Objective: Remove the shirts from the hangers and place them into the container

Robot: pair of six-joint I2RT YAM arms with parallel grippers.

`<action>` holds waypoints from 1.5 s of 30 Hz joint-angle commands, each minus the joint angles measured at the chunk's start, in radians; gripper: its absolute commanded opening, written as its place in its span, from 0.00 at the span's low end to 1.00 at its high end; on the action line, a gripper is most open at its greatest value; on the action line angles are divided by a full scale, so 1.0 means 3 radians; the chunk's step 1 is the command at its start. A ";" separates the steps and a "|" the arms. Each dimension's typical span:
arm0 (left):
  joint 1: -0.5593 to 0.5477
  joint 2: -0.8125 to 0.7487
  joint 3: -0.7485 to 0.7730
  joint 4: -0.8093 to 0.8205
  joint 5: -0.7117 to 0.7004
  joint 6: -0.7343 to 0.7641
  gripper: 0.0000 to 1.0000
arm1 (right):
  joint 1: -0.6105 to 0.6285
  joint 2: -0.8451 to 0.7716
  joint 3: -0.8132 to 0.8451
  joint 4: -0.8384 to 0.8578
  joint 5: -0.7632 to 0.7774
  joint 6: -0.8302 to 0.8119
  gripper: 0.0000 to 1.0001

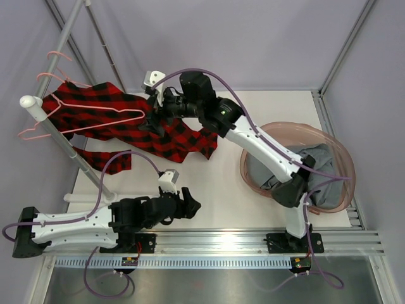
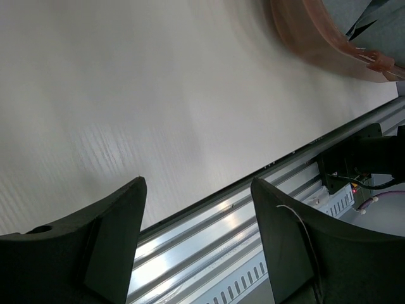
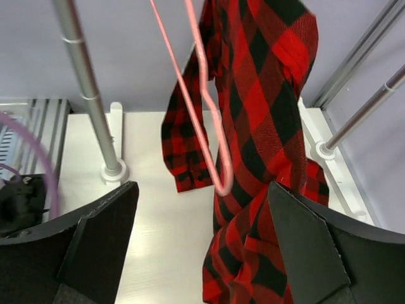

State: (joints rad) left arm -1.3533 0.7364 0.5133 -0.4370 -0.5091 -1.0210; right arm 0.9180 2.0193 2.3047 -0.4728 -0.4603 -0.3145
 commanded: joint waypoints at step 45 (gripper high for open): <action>-0.0065 0.0005 -0.0105 0.0475 -0.0041 0.0167 0.73 | -0.0360 0.1077 0.1251 0.0784 -0.0404 0.0072 0.73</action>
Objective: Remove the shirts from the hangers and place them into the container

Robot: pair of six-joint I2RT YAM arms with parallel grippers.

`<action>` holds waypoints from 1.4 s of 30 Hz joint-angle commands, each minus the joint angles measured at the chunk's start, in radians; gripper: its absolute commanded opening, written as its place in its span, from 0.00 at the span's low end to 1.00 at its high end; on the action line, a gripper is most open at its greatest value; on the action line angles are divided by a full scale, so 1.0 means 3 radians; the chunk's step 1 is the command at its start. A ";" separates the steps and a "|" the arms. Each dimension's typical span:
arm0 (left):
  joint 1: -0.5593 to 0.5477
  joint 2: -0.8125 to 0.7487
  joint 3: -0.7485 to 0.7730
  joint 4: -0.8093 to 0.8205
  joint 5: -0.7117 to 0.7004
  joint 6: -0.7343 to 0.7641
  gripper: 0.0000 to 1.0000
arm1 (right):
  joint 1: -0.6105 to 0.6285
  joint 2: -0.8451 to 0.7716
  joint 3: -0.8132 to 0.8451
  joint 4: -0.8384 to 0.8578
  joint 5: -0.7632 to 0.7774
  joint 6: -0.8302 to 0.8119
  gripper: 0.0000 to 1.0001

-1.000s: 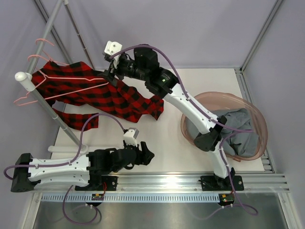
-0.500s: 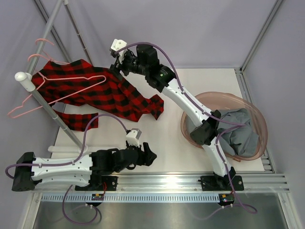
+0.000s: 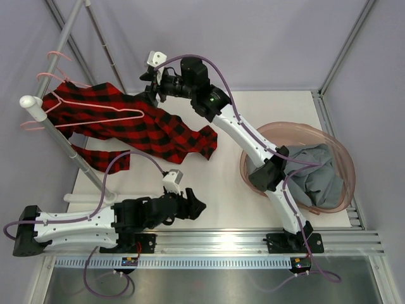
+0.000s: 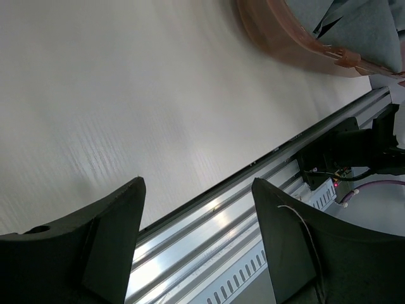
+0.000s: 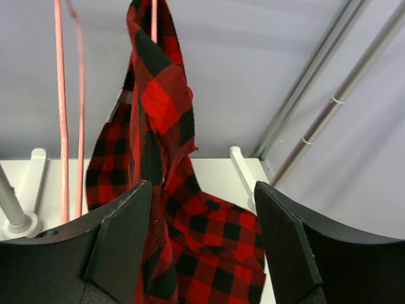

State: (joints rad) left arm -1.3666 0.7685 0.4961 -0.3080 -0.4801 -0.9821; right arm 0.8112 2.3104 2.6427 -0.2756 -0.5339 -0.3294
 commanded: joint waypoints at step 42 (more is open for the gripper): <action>-0.0021 0.0005 -0.0217 0.0377 0.0036 -0.0070 0.73 | 0.0384 0.0249 0.0599 0.0581 -0.0690 0.0734 0.00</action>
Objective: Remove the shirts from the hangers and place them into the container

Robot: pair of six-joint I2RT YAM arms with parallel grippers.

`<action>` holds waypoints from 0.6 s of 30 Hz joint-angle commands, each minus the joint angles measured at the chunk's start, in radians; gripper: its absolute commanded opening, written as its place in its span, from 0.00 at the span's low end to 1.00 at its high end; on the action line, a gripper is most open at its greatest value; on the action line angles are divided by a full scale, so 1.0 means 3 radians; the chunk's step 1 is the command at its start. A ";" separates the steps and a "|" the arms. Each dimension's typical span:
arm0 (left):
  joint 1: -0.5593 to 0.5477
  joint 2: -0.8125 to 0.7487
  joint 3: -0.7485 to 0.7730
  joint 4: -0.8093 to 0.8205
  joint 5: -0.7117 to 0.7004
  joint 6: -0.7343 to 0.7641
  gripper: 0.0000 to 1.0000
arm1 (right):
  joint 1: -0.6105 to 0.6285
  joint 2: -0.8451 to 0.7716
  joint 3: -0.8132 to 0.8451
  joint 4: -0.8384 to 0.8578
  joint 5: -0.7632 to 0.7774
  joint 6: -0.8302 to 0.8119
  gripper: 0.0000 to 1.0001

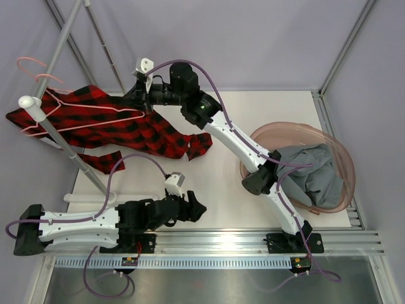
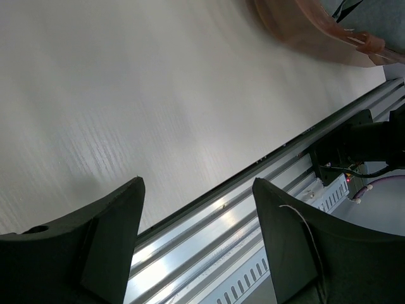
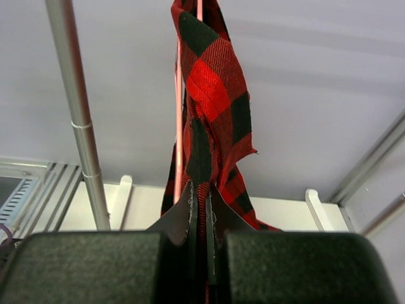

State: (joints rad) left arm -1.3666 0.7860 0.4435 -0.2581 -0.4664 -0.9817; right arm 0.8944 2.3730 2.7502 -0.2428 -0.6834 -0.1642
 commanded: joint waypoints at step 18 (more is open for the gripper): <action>-0.0113 0.0069 -0.0001 0.0426 0.0000 -0.0021 0.73 | 0.0041 0.0440 0.0328 0.0768 -0.0227 0.0394 0.00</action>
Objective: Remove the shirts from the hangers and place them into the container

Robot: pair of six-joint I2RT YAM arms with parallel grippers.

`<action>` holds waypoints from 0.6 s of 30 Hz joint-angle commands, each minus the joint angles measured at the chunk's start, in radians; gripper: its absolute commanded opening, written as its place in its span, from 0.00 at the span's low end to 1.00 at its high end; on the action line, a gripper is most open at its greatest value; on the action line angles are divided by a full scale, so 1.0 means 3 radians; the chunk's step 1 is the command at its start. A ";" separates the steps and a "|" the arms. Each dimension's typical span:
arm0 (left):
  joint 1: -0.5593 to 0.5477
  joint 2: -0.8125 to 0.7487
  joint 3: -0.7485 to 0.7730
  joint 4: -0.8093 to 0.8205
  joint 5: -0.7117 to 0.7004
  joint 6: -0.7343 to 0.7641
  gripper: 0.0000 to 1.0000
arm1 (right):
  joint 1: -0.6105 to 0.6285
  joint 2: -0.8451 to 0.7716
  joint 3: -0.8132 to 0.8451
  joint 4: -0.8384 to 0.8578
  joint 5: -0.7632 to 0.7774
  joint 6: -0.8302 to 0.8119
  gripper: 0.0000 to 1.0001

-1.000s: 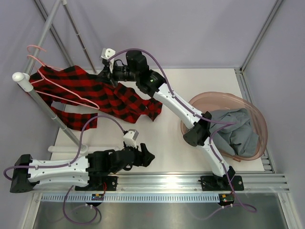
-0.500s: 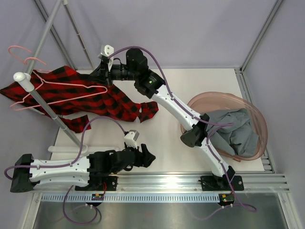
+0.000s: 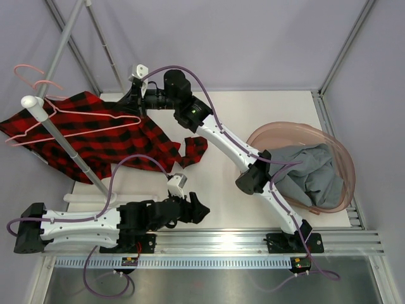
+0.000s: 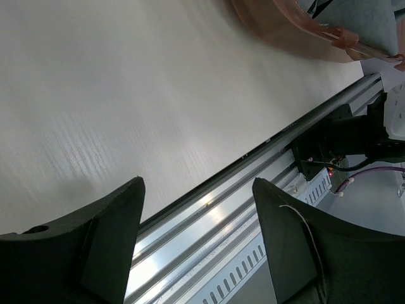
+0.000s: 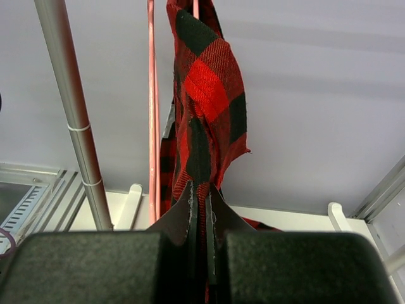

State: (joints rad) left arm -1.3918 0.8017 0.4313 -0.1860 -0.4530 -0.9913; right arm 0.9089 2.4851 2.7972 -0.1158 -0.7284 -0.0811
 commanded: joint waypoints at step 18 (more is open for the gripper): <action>-0.0044 -0.0095 0.0045 -0.0034 -0.0157 0.0001 0.73 | -0.0243 -0.0300 -0.0880 0.0651 0.0055 0.0465 0.00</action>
State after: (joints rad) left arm -1.3998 0.7956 0.4313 -0.1974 -0.4561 -0.9913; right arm 0.8459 2.5004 2.6167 -0.0029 -0.7528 0.0315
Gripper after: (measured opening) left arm 0.732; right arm 0.049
